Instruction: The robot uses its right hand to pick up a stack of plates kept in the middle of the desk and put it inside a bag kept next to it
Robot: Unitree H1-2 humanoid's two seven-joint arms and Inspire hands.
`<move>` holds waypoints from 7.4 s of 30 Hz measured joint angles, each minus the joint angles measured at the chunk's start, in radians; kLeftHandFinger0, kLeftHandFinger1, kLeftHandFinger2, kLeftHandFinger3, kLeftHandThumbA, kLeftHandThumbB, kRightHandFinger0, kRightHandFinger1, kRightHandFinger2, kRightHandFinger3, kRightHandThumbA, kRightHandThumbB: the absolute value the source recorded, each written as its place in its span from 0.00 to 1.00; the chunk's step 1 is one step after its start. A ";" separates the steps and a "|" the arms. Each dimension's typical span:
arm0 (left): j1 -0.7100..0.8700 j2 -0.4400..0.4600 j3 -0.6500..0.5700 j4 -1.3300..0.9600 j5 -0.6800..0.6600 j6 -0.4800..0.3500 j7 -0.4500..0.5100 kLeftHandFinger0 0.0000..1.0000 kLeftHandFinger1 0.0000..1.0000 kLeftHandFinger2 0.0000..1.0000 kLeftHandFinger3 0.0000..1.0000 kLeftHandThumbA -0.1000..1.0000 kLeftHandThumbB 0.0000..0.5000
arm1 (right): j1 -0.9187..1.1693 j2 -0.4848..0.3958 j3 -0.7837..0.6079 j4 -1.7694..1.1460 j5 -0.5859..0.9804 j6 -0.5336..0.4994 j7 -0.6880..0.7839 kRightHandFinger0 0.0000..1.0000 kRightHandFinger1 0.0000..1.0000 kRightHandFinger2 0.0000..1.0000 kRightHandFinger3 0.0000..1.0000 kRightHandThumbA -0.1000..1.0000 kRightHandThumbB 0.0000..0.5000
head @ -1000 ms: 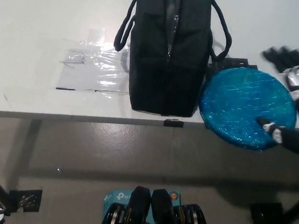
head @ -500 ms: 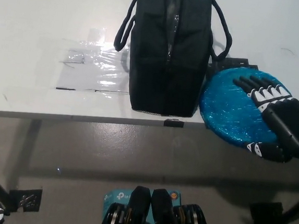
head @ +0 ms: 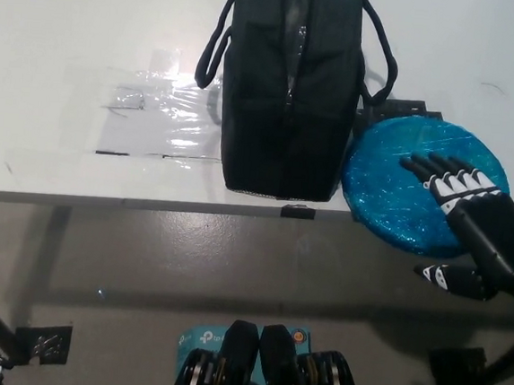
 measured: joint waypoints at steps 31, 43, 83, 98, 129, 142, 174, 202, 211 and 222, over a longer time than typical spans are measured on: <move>-0.021 0.004 -0.002 0.012 -0.002 -0.003 0.000 0.00 0.00 0.16 0.19 0.00 1.00 | -0.025 0.043 0.028 0.366 -0.133 0.011 -0.107 1.00 1.00 1.00 1.00 0.90 1.00; -0.043 0.014 -0.014 0.024 0.000 -0.008 0.000 0.00 0.02 0.17 0.20 0.00 1.00 | -0.083 0.032 0.138 0.483 -0.268 0.010 -0.216 1.00 1.00 1.00 1.00 0.53 0.24; -0.004 0.013 -0.023 0.013 0.030 -0.024 0.002 0.00 0.03 0.17 0.21 0.34 1.00 | -0.090 0.115 -0.080 0.274 -0.033 0.007 -0.237 0.00 0.04 0.39 0.23 0.00 0.40; -0.001 0.013 -0.023 0.014 0.031 -0.026 0.002 0.00 0.04 0.18 0.23 0.32 1.00 | -0.120 0.174 -0.220 0.228 0.123 0.190 -0.186 0.00 0.00 0.29 0.17 0.00 0.45; 0.011 0.012 -0.018 -0.011 0.027 -0.022 0.002 0.00 0.03 0.17 0.20 0.30 1.00 | -0.703 0.379 -0.566 0.351 0.256 0.440 -0.127 0.00 0.00 0.00 0.00 0.00 0.59; 0.026 0.012 -0.017 -0.014 0.027 -0.020 0.002 0.00 0.04 0.19 0.20 0.31 1.00 | -0.813 0.345 -0.538 0.355 0.205 0.442 -0.128 0.00 0.00 0.00 0.04 0.00 0.73; 0.051 0.010 -0.022 -0.014 0.027 -0.006 0.001 0.00 0.04 0.19 0.21 0.22 1.00 | -0.860 0.448 -0.275 0.642 0.073 0.443 -0.209 0.00 0.00 0.01 0.15 0.00 0.74; 0.081 -0.019 -0.025 -0.008 0.027 -0.007 0.001 0.00 0.00 0.18 0.23 0.16 1.00 | -1.153 0.571 -0.309 1.176 -0.086 0.446 -0.362 0.00 0.00 0.38 0.62 0.00 0.08; 0.082 -0.032 -0.031 -0.007 0.028 -0.009 0.001 0.00 0.01 0.15 0.20 0.09 1.00 | -1.221 0.610 -0.383 1.260 -0.173 0.446 -0.391 0.00 0.00 0.34 0.62 0.00 0.00; 0.081 -0.035 -0.032 0.001 0.028 -0.010 0.001 0.00 0.00 0.15 0.21 0.08 1.00 | -1.072 0.614 -0.456 1.151 -0.297 0.446 -0.382 0.00 0.04 0.36 0.48 0.00 0.00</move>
